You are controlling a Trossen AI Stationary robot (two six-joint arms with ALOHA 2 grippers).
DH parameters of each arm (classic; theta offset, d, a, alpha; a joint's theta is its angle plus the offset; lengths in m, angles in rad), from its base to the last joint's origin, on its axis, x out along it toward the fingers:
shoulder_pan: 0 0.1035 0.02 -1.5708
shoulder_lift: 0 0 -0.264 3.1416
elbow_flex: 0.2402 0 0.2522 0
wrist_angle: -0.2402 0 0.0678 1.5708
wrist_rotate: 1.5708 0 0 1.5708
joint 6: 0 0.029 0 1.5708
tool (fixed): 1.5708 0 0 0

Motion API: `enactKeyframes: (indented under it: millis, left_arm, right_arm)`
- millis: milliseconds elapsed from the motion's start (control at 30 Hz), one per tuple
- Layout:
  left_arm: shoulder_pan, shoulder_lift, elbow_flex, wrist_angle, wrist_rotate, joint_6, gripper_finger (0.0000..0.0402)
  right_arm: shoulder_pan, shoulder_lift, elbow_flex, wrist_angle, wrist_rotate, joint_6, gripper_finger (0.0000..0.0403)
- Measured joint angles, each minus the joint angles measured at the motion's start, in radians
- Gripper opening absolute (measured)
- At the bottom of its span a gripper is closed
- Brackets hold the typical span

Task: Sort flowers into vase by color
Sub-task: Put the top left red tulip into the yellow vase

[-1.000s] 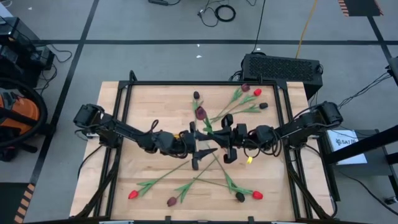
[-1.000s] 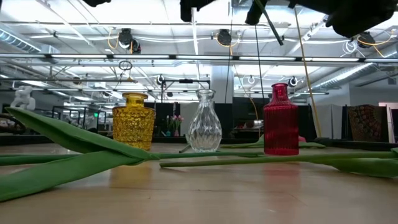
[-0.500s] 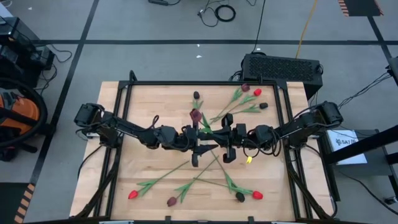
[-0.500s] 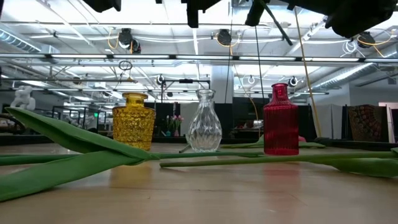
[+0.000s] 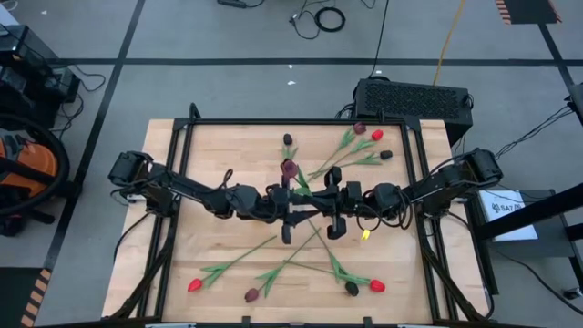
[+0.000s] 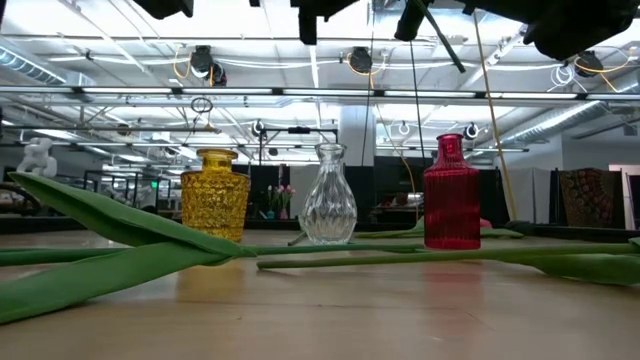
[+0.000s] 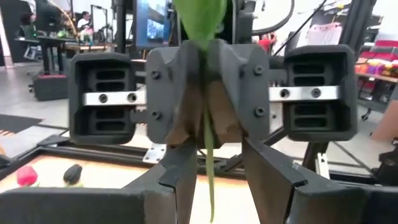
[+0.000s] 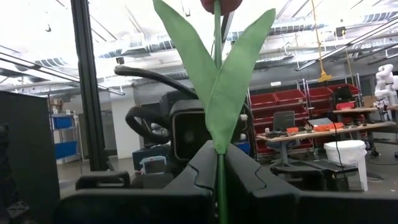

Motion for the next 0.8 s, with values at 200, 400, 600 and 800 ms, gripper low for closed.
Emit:
enactKeyframes:
  millis: [200,400,600,800]
  left_arm:
    - [0.008,0.056,0.0,0.009,0.001,0.002,0.0132]
    - [0.017,0.082,0.005,0.085,0.092,-0.005,0.0132]
    - [0.031,0.082,0.009,0.072,0.1,0.031,0.0132]
    - [0.041,0.082,0.009,0.072,0.133,0.046,0.0132]
  right_arm:
    - [0.0,0.0,0.0,0.0,0.0,0.0,0.0006]
    - [0.0,0.0,0.0,-0.002,0.0,0.0,0.0006]
    - [0.0,0.0,0.0,-0.006,0.0,0.008,0.0006]
    - [0.0,-0.001,0.0,-0.019,0.0,0.008,0.0006]
